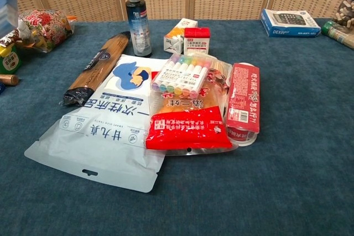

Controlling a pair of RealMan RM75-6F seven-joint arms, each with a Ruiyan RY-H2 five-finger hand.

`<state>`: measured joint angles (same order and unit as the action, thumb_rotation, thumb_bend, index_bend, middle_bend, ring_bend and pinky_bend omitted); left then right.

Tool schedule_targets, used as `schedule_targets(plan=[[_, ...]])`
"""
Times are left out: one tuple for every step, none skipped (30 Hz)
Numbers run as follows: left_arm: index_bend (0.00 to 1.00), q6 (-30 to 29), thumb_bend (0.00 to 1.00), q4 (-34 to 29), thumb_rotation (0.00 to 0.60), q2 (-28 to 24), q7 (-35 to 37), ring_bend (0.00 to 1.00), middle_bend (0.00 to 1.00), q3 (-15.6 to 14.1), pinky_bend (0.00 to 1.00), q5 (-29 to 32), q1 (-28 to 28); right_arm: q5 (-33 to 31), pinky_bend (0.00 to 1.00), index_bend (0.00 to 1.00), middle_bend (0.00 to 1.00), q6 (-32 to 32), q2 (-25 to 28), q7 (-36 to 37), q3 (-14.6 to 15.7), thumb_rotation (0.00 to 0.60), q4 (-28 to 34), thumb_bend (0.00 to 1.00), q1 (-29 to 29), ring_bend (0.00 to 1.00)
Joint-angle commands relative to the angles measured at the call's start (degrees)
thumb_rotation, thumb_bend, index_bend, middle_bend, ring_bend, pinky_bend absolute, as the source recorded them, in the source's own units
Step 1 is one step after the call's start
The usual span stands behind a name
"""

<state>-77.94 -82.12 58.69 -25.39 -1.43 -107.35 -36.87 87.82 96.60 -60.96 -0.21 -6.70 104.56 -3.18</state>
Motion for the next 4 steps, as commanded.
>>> schedule_targets(plan=[[0.84,0.6,0.07,-1.5,0.6,-1.0,-0.8,0.53,0.63,1.1,0.62,0.7,-0.2,0.0,0.0,0.0,0.0,0.0,0.1,0.1,-0.1,0.6,0.1,0.0,0.0,0.0],[0.84,0.7,0.07,-1.9,0.6,-1.1,-1.0,0.53,0.63,1.4,0.62,0.9,-0.2,0.0,0.0,0.0,0.0,0.0,0.2,0.2,-0.1,0.6,0.1,0.0,0.0,0.0],[0.84,0.8,0.07,-2.1,0.6,-1.3,-1.1,0.53,0.62,1.6,0.62,0.9,-0.3,0.0,0.0,0.0,0.0,0.1,0.1,0.3,-0.1,0.6,0.1,0.0,0.0,0.0],[0.84,0.8,0.07,-2.5,0.6,-1.4,-1.1,0.53,0.62,1.9,0.62,1.0,-0.3,0.1,0.0,0.0,0.0,0.1,0.1,0.6,0.0,0.6,0.2,0.0,-0.1,0.0]])
